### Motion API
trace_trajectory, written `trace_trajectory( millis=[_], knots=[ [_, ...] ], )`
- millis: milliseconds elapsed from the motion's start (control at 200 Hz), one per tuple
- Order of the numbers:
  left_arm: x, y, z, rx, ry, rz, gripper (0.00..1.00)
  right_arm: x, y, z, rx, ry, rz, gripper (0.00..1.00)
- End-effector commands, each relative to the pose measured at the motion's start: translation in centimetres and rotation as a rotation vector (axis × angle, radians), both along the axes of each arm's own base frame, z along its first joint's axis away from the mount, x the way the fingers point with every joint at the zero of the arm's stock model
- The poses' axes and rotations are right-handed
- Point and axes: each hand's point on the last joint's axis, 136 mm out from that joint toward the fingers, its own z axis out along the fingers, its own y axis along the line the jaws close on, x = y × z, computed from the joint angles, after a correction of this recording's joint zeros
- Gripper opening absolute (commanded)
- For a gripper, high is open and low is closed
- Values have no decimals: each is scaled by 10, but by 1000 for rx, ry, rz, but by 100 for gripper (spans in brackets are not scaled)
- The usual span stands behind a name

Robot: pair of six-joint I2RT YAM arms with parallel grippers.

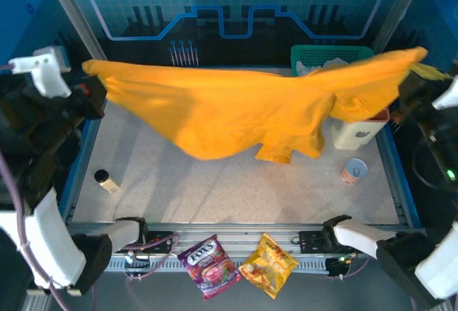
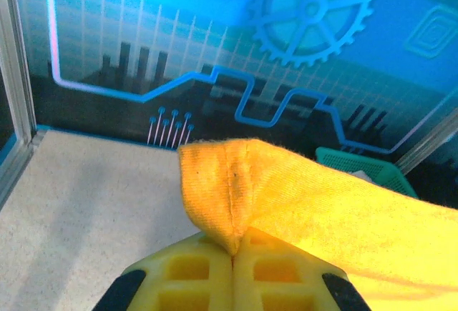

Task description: Fold and stack the t-shirts

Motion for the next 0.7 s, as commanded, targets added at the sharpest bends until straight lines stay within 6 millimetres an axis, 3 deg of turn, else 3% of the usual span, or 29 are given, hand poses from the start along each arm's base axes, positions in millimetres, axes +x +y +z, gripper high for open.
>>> trace_trajectory(
  millis=[0, 180, 255, 365, 505, 606, 696],
  knots=[
    [-45, -1, 15, 29, -94, 4, 5, -45, -12, 7, 46, -64, 18, 0],
    [-69, 1, 14, 4, -130, 25, 4, -89, -21, 24, 87, -175, 34, 0],
    [-71, 1, 21, -3, -161, 30, 4, -97, -27, 31, 85, -213, 12, 0],
    [-71, 4, 36, 1, -210, 48, 4, -93, -33, 38, 61, -238, -38, 0],
    [-50, 9, 47, 21, -228, 67, 4, -57, -36, 39, -6, -206, -124, 0],
    [-16, 13, 43, 36, -198, 79, 4, -12, -29, 32, -82, -152, -172, 0],
    [24, 17, 25, 41, -147, 88, 4, 43, -14, 17, -166, -79, -183, 0]
  ],
)
